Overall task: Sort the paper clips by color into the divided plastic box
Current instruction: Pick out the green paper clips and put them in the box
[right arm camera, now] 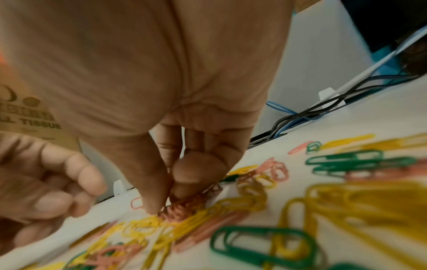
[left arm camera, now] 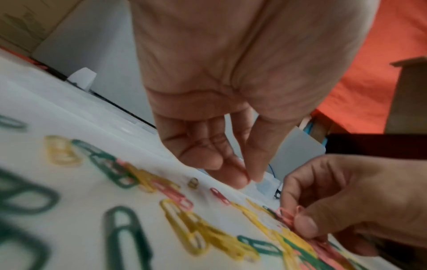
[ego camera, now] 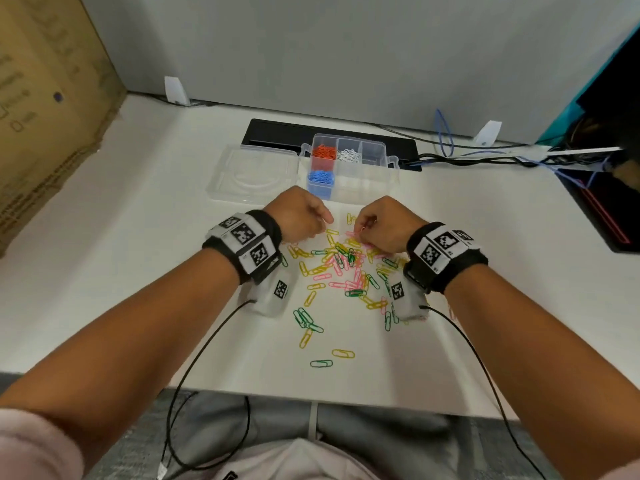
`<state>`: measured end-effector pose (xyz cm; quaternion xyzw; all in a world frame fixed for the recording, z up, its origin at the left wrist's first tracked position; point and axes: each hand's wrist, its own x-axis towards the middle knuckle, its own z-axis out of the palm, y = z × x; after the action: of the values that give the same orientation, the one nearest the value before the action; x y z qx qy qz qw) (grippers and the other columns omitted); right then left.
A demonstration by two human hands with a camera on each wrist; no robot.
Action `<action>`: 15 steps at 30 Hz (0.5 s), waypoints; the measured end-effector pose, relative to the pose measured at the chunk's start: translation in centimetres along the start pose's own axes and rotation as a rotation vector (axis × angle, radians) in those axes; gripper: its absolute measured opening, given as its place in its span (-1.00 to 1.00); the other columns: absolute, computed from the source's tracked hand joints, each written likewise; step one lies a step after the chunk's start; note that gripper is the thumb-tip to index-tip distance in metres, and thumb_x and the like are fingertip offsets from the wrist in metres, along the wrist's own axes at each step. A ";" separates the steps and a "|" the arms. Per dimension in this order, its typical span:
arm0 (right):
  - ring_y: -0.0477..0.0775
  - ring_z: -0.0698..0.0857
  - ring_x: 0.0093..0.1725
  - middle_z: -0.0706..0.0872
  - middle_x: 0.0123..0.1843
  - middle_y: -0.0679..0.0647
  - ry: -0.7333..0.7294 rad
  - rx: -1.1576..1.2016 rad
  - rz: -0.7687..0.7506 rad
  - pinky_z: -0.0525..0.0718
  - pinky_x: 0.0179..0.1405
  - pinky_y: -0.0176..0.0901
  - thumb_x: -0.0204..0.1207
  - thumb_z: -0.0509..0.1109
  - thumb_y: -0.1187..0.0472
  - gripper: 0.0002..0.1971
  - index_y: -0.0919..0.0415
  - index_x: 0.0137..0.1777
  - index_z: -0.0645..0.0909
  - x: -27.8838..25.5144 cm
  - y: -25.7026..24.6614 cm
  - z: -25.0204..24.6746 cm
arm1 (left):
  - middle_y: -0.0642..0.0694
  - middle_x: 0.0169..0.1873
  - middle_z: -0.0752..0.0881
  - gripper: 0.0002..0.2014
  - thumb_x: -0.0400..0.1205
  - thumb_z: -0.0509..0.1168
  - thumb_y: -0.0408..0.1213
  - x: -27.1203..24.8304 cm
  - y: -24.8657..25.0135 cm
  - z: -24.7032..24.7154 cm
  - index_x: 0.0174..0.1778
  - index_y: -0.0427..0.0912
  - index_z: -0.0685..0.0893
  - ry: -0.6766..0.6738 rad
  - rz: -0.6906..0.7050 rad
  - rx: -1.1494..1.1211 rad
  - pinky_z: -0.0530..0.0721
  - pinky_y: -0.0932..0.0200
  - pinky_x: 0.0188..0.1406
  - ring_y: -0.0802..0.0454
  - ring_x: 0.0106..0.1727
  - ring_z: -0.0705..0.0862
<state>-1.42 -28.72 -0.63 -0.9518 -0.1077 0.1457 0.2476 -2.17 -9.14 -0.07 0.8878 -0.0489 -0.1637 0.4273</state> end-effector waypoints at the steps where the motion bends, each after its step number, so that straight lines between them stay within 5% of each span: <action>1: -0.09 0.65 -0.27 0.72 -0.29 -0.07 0.012 0.018 0.010 0.59 -0.36 -0.46 0.51 0.45 0.36 -0.90 0.23 -0.15 0.80 0.0 0.3 -0.1 | -0.01 -0.20 0.77 -0.86 0.58 0.41 -0.40 0.5 0.4 0.2 -0.05 -0.12 0.83 -0.007 0.017 0.064 0.64 0.31 -0.19 0.13 -0.21 0.67; 5: -0.09 0.67 -0.29 0.75 -0.31 -0.05 0.024 0.064 0.028 0.65 -0.22 -0.26 0.50 0.49 0.37 -0.86 0.15 -0.23 0.79 -0.3 1.0 -0.4 | 0.10 -0.09 0.74 -0.86 0.54 0.47 -0.34 2.1 1.7 1.1 -0.06 0.00 0.83 -0.077 0.061 0.321 0.61 0.24 0.15 0.12 0.07 0.66; 10: -0.07 0.65 -0.25 0.72 -0.31 -0.06 -0.010 0.043 0.058 0.63 -0.17 -0.23 0.47 0.49 0.37 -0.85 0.12 -0.25 0.78 -0.6 1.3 -0.7 | 0.07 0.07 0.73 -0.72 0.50 0.54 -0.22 2.8 2.4 1.7 0.13 -0.05 0.80 -0.161 0.092 0.521 0.58 0.24 0.12 0.12 0.13 0.63; 15: -0.04 0.68 -0.17 0.72 -0.25 -0.07 -0.001 0.030 0.071 0.66 -0.10 -0.18 0.46 0.52 0.31 -0.91 0.10 -0.18 0.78 -0.7 1.0 -0.9 | 0.06 0.14 0.76 -0.70 0.55 0.45 -0.34 3.0 2.7 1.4 0.20 -0.08 0.79 -0.191 0.126 0.557 0.63 0.19 0.21 0.09 0.15 0.66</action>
<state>-1.65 -30.11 -0.25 -0.9511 -0.0718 0.1563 0.2567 0.30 -12.56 0.52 0.9467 -0.1870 -0.1998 0.1702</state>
